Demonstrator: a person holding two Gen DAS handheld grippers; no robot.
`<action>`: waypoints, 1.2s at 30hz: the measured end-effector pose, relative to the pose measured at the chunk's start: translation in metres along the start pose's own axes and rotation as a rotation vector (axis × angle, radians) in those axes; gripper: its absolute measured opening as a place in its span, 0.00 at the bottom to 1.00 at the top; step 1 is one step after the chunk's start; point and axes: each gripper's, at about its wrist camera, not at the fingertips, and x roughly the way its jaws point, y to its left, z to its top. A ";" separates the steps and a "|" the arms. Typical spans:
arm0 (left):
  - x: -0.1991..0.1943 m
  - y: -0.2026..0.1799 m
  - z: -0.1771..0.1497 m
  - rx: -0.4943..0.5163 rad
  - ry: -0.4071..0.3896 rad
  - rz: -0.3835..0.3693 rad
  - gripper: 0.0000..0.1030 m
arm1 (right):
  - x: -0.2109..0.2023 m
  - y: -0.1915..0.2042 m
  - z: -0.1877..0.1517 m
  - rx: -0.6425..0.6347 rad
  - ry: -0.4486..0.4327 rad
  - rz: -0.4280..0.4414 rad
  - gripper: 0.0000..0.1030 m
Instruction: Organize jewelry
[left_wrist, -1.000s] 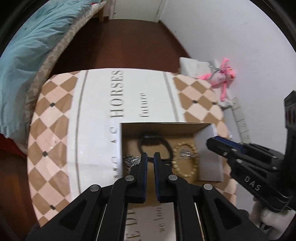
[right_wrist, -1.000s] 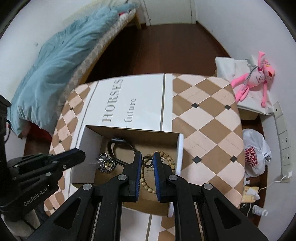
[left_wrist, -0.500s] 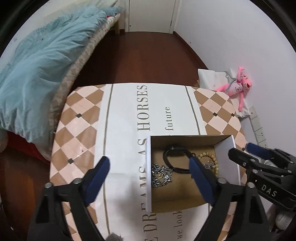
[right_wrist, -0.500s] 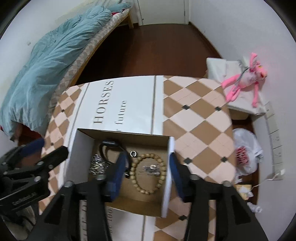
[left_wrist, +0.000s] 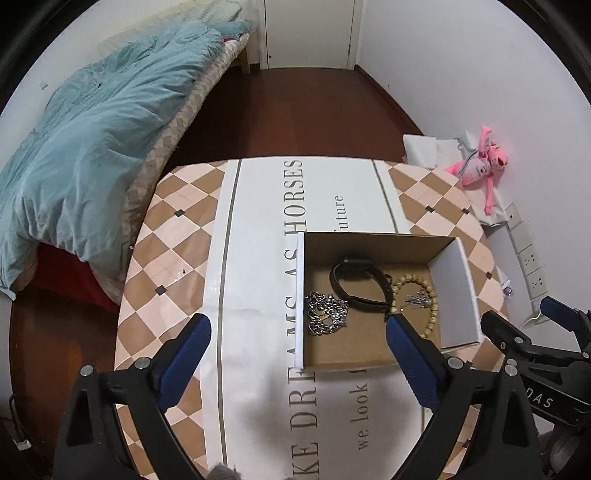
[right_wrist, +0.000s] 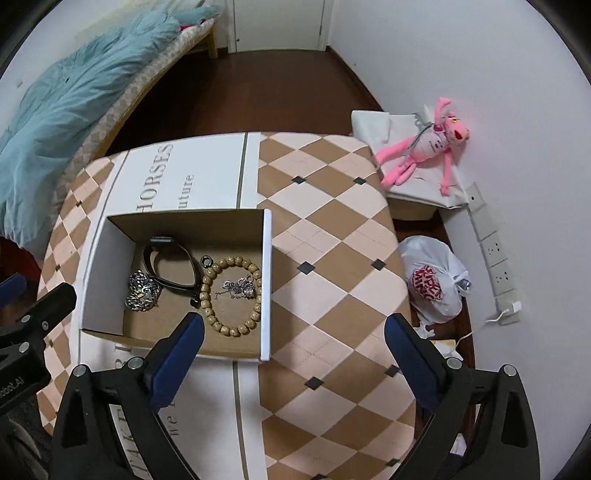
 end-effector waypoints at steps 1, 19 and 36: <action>-0.006 0.000 -0.001 -0.003 -0.009 0.000 0.94 | -0.007 -0.001 -0.002 0.005 -0.009 0.005 0.96; -0.155 -0.011 -0.041 -0.016 -0.220 0.014 0.94 | -0.176 -0.019 -0.062 0.047 -0.264 0.022 0.97; -0.240 0.000 -0.072 -0.029 -0.316 0.024 0.94 | -0.277 -0.022 -0.096 0.047 -0.393 0.056 0.97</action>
